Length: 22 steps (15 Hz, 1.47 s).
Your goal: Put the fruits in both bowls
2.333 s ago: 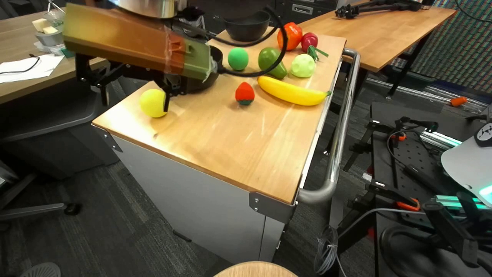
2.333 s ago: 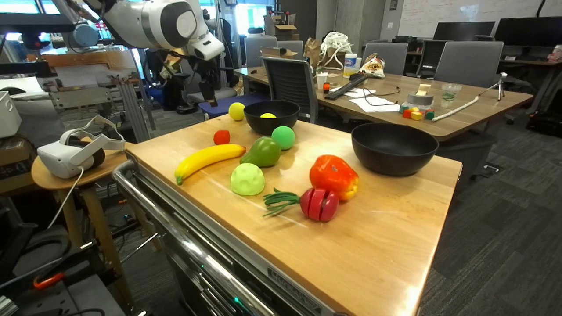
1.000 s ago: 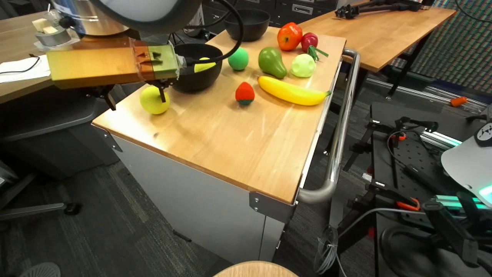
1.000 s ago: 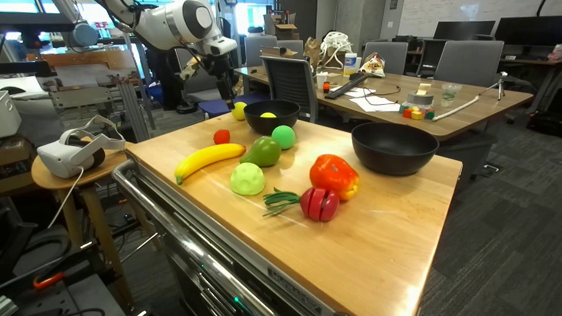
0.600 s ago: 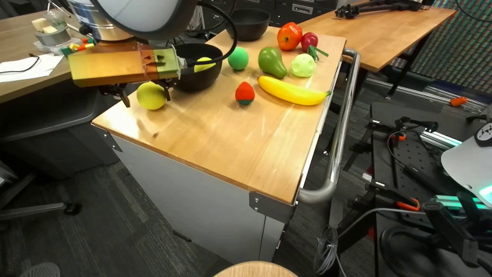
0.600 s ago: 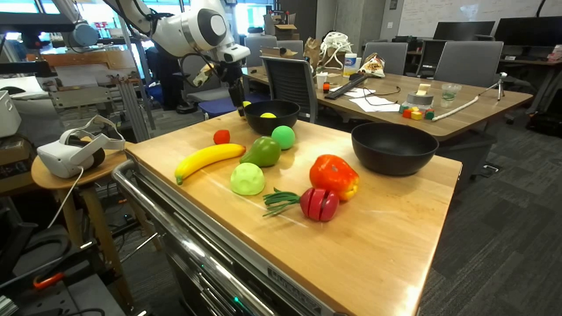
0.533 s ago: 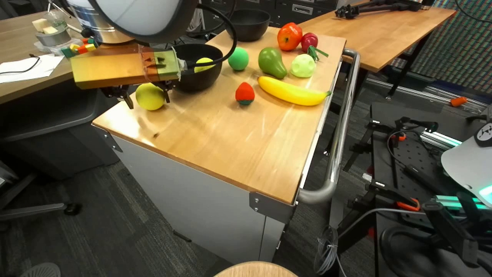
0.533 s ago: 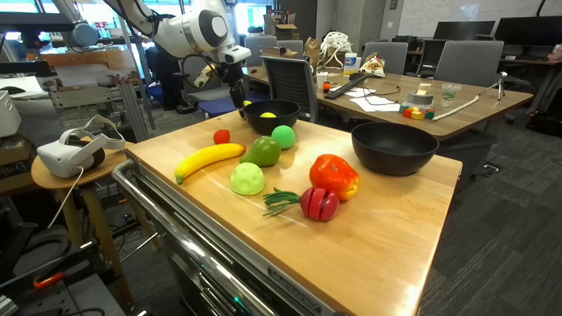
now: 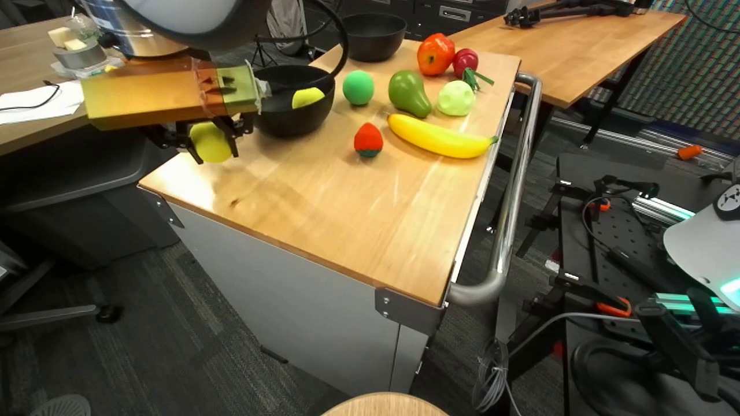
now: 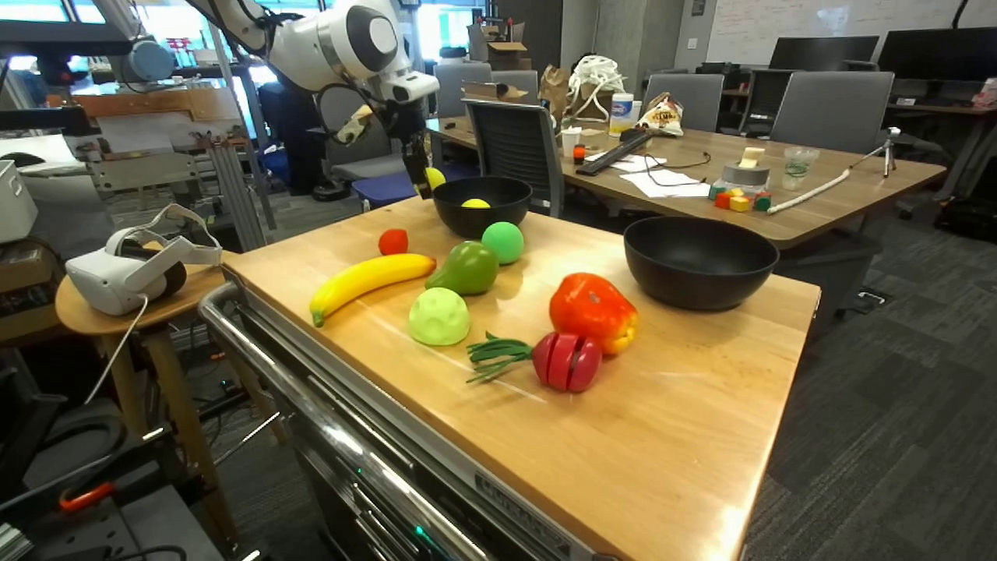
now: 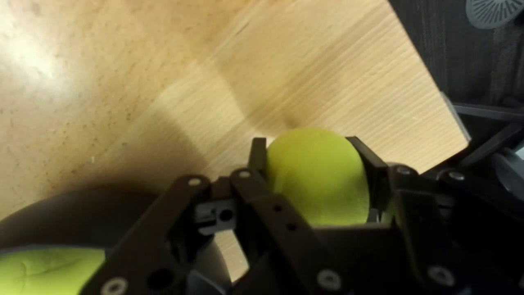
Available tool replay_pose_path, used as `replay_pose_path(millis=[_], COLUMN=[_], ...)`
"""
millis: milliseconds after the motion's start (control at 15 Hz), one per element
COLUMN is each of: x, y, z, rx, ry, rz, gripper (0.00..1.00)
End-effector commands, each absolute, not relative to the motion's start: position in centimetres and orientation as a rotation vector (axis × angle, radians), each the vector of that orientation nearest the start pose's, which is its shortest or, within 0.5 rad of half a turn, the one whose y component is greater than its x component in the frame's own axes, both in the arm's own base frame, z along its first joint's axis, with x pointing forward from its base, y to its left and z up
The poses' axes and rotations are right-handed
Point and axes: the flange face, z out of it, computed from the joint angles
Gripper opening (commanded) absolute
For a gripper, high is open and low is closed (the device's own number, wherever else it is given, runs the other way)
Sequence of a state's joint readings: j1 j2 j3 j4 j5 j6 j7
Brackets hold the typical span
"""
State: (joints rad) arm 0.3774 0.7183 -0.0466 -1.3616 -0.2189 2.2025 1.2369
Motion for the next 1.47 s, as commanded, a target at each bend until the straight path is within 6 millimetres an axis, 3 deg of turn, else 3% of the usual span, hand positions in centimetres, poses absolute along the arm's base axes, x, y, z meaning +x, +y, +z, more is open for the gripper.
replay_pose_path(millis=[0, 267, 333, 467, 667, 867, 1267, 1400], x=[67.5, 66.4, 66.4, 66.5, 66.7, 66.5, 65.7, 65.4], y=[25.1, 20.8, 18.8, 14.8, 9.6, 6.6, 6.0, 6.4], z=[38.4, 45.1, 46.3, 46.6, 45.1, 41.8, 37.2, 36.8], rx=[-3.03, -3.045, -3.043, -3.047, -3.034, -3.026, -3.033, -3.054], ry=[0.905, 0.559, 0.551, 0.543, 0.568, 0.559, 0.467, 0.417], rz=[-0.378, -0.459, -0.464, -0.447, -0.364, -0.249, -0.109, -0.108], gripper=[0.24, 0.24, 0.24, 0.24, 0.24, 0.24, 0.24, 0.74])
